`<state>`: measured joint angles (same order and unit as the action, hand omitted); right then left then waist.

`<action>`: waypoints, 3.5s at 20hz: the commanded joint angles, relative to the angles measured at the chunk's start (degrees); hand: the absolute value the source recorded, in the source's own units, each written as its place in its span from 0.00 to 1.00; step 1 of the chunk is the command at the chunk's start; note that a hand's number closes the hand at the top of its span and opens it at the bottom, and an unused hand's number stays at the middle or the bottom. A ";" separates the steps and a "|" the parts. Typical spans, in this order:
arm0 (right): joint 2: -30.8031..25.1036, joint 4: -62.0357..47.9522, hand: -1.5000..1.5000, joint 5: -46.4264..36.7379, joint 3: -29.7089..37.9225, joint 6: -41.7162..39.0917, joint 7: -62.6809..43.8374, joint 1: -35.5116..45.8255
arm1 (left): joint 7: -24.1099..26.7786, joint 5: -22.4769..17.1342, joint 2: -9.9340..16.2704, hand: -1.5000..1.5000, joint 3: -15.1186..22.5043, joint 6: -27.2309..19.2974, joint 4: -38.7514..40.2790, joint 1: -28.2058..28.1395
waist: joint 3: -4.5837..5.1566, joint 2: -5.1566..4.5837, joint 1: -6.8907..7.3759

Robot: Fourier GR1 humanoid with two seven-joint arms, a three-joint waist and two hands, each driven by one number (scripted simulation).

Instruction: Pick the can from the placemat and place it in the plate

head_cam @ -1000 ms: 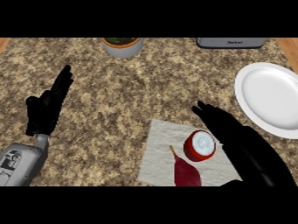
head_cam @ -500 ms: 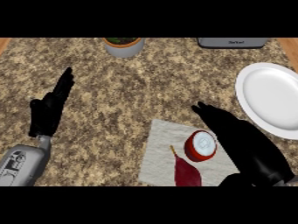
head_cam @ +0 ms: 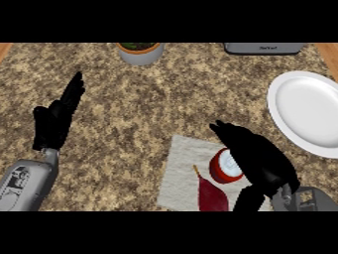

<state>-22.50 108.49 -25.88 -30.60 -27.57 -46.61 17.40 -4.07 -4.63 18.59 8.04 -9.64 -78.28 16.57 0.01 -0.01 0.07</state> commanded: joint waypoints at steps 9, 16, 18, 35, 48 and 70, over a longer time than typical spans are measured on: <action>5.81 -16.27 0.00 -12.24 0.45 2.17 12.78 -2.17 | 1.03 3.75 -2.82 0.50 -2.98 2.61 0.28 -1.77 | -0.01 -0.03 -0.03; 8.05 -19.68 0.00 -14.35 5.15 -2.70 13.98 -0.16 | 2.32 5.97 -5.46 0.50 -3.81 2.81 -3.62 -5.27 | -0.01 0.02 0.14; 6.65 -17.91 1.00 -16.50 4.34 1.72 19.43 -4.07 | 0.79 7.02 -6.44 0.50 -3.70 2.41 -1.59 -3.56 | -0.01 0.02 -0.08; -15.53 -28.27 1.00 -15.89 34.41 13.31 34.86 -15.72 | -0.70 6.48 -4.44 0.50 -9.29 4.02 -4.04 -5.67 | -0.56 0.08 -6.84; -28.22 -50.48 1.00 2.04 64.27 28.32 80.20 -15.42 | -1.15 5.53 -4.36 0.50 -8.98 6.36 -3.34 -2.27 | -0.31 -0.15 -1.21; -18.16 -63.26 1.00 -4.92 46.05 22.38 71.54 12.89 | -5.58 8.37 -7.51 0.50 -7.41 6.79 -5.14 -1.36 | -0.02 -0.07 0.80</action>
<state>-43.57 45.61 -27.52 19.33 -6.48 29.41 26.71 -6.01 4.01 11.58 0.58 -2.87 -81.42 14.87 -0.01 -0.16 0.82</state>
